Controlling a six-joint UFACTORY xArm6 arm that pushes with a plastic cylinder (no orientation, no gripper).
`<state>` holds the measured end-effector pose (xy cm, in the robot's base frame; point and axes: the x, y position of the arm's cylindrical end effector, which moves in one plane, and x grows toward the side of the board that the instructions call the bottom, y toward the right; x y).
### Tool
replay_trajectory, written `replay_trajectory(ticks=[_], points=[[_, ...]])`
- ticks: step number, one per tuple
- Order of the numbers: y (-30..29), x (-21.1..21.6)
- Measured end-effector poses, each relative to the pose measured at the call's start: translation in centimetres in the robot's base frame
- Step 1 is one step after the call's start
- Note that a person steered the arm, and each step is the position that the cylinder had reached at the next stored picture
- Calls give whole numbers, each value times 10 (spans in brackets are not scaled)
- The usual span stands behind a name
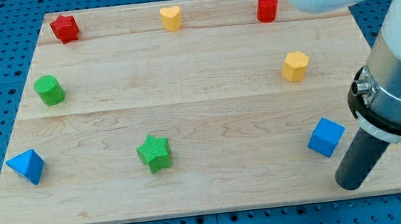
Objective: Move the blue cube towards the green star
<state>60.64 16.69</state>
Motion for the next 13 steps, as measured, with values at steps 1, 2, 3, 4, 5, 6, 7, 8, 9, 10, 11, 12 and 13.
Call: replay_trajectory(ticks=[1, 2, 3, 4, 5, 6, 7, 8, 9, 10, 11, 12, 13], points=[[-4, 2], [-4, 3], [-4, 5], [-4, 5], [-9, 6], [-13, 6], [-18, 5], [-52, -5], [-76, -15], [-84, -18], [-87, -18], [-95, -18], [-115, -18]])
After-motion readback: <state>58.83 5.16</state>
